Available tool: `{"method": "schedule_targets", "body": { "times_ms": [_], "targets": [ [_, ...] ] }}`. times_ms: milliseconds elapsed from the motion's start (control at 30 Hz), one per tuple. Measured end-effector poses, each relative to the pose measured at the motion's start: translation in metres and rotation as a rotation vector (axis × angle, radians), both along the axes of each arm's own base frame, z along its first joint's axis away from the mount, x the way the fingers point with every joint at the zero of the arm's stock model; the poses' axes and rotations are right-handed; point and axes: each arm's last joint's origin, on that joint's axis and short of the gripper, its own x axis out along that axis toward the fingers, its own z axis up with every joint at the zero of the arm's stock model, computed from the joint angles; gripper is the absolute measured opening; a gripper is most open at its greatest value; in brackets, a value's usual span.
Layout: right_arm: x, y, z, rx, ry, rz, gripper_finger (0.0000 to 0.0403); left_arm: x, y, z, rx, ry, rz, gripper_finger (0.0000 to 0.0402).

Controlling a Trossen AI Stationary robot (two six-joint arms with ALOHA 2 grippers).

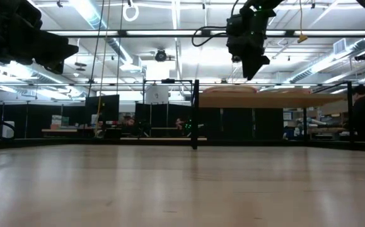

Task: Place and stack plates onto a shelf
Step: Return to Home Position

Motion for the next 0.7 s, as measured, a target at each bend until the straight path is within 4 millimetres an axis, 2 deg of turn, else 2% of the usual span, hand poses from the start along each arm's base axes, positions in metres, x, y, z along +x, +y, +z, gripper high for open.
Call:
{"method": "schedule_targets", "body": {
  "times_ms": [200, 500, 700],
  "targets": [
    [-0.002, 0.025, 0.016, -0.004, -0.010, 0.059, 0.0100, 0.000, 0.000, 0.000, 0.001, 0.001, 0.000, 0.0151],
    [-0.024, 0.081, 0.064, -0.064, -0.186, 0.164, 0.0013, 0.000, 0.000, 0.000, 0.002, 0.001, 0.000, 0.0151],
    [-0.047, 0.124, 0.094, -0.125, -0.300, 0.228, 0.0016, 0.000, 0.000, 0.000, 0.003, 0.001, 0.000, 0.0151]
  ]
}}
